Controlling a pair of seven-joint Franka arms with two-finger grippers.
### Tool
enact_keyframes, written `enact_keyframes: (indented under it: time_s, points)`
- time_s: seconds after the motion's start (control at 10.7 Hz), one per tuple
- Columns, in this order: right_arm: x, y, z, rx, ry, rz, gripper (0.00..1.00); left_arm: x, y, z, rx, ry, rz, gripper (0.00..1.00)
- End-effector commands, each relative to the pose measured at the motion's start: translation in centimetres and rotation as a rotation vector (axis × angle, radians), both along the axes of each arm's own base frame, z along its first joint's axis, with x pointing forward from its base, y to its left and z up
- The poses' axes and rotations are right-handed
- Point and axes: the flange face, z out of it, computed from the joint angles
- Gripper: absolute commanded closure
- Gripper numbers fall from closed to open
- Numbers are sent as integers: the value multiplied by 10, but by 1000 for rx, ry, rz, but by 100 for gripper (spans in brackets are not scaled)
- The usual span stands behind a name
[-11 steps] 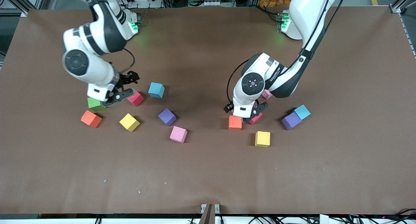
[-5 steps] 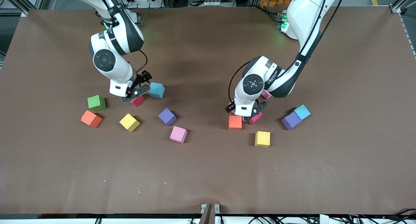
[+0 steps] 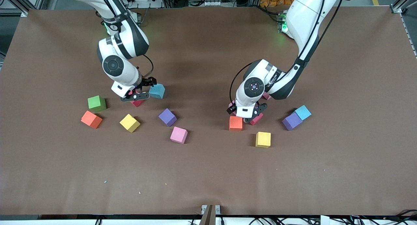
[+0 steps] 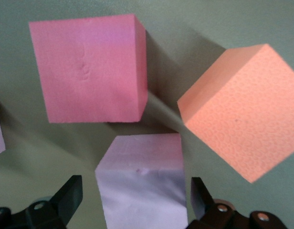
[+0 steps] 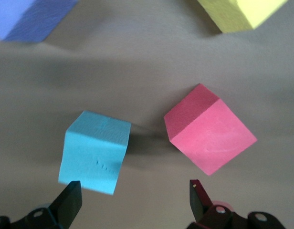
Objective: Arrange 11 blocks into digit 3
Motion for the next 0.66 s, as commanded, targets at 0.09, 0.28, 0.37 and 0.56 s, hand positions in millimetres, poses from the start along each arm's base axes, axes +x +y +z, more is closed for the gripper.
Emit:
enact_keyframes:
  time_s: [0.09, 0.28, 0.37, 0.56]
  points:
    - [11, -9, -6, 85, 51, -263, 0, 1, -1, -2, 4, -20, -32, 74]
    - [13, -5, -6, 98, 50, -290, 0, -11, -20, 3, -14, -31, -153, 95]
    - [14, -3, -10, 99, 38, -289, 0, -26, -39, 7, -23, -36, -232, 96]
    - [16, 1, -20, 101, 11, -286, 0, -53, -72, 16, -31, -55, -354, 96]
